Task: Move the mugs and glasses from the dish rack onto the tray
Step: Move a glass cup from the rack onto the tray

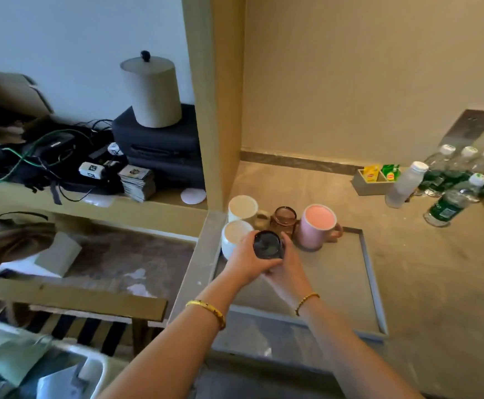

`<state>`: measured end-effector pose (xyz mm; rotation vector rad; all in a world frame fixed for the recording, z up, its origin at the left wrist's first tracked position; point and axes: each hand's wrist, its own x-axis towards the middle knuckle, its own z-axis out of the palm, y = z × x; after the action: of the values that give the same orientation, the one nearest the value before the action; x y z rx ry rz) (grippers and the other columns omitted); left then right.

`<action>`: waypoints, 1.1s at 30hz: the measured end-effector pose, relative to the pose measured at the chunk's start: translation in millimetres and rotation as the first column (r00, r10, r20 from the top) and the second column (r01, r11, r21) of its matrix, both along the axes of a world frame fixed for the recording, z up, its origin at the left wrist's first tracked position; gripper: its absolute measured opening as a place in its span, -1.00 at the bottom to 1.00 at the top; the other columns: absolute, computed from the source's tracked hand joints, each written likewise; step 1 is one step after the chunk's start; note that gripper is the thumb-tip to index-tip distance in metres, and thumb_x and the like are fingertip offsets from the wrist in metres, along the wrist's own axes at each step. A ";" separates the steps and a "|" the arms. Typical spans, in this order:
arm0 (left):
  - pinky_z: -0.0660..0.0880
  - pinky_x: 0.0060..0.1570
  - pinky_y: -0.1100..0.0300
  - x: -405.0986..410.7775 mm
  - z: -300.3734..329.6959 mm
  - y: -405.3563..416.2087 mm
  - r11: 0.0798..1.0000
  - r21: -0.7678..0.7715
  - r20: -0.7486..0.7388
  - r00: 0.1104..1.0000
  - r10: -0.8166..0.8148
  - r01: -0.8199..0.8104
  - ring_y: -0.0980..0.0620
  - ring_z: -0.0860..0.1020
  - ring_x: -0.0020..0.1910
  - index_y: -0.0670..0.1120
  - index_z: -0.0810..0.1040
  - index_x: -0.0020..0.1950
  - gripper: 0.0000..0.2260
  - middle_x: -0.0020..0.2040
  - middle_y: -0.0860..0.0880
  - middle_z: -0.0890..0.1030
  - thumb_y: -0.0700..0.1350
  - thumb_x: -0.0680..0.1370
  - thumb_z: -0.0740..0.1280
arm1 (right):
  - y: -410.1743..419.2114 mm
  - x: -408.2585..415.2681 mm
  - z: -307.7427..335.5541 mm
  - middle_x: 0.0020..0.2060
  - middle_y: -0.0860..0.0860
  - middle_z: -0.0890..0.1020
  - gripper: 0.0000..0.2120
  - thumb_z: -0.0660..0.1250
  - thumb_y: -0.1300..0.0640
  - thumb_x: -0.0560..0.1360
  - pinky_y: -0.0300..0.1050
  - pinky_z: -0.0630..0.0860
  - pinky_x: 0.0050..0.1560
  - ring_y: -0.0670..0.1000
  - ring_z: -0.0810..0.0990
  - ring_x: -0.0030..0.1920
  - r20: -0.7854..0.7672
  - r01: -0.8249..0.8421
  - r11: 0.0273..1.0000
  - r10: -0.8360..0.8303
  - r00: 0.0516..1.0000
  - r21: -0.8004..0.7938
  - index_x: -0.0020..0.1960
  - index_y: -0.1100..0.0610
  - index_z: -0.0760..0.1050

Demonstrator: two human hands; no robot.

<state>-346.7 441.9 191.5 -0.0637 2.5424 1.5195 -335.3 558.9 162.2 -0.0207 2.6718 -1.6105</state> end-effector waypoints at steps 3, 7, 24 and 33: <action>0.36 0.12 0.25 -11.6 -3.9 22.2 0.993 -0.083 -0.014 0.996 -0.086 0.084 0.07 0.42 0.11 -0.03 0.40 0.25 -0.42 0.08 0.04 0.42 -0.03 0.30 0.54 | 24.2 -5.4 -9.7 0.11 -0.06 0.48 -0.29 0.57 0.12 0.19 -0.38 0.39 0.09 -0.08 0.48 0.13 -0.005 0.043 0.999 -0.043 0.999 0.024 0.22 0.02 0.28; 0.39 0.20 0.14 -26.2 -7.0 28.2 0.935 -0.249 -0.051 0.960 -0.275 0.254 -0.01 0.46 0.21 -0.02 0.46 0.27 -0.55 0.19 -0.01 0.54 0.06 0.42 0.42 | 42.2 -12.9 -30.0 0.10 -0.07 0.49 -0.32 0.56 0.09 0.22 -0.38 0.38 0.04 -0.11 0.48 0.11 0.052 0.105 0.993 -0.103 0.993 -0.044 0.21 -0.01 0.27; -0.18 0.44 -0.17 -41.3 -28.9 7.3 0.402 -0.861 0.140 0.904 -0.403 0.313 -0.15 -0.02 0.50 -0.04 0.15 0.49 -0.56 0.52 -0.07 0.14 -0.02 0.62 0.10 | 44.1 -51.8 -61.0 0.11 0.05 0.48 -0.30 0.57 0.28 0.18 0.01 0.49 0.20 0.05 0.48 0.14 0.207 0.153 0.981 -0.126 0.970 -0.121 0.14 -0.01 0.24; 0.05 0.40 0.08 -56.3 -32.2 27.9 0.568 -0.762 0.016 0.886 -0.464 0.311 -0.06 0.19 0.43 0.03 0.32 0.43 -0.61 0.40 -0.01 0.38 -0.03 0.59 0.17 | 34.2 -49.0 -57.4 0.18 0.12 0.44 -0.28 0.54 0.36 0.23 -0.04 0.43 0.25 0.08 0.46 0.18 0.234 0.166 0.970 -0.122 0.965 -0.178 0.26 0.11 0.26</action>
<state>-403.0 469.8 159.3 0.5321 2.8770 0.2423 -384.2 593.1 104.8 0.3388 2.3894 -1.7926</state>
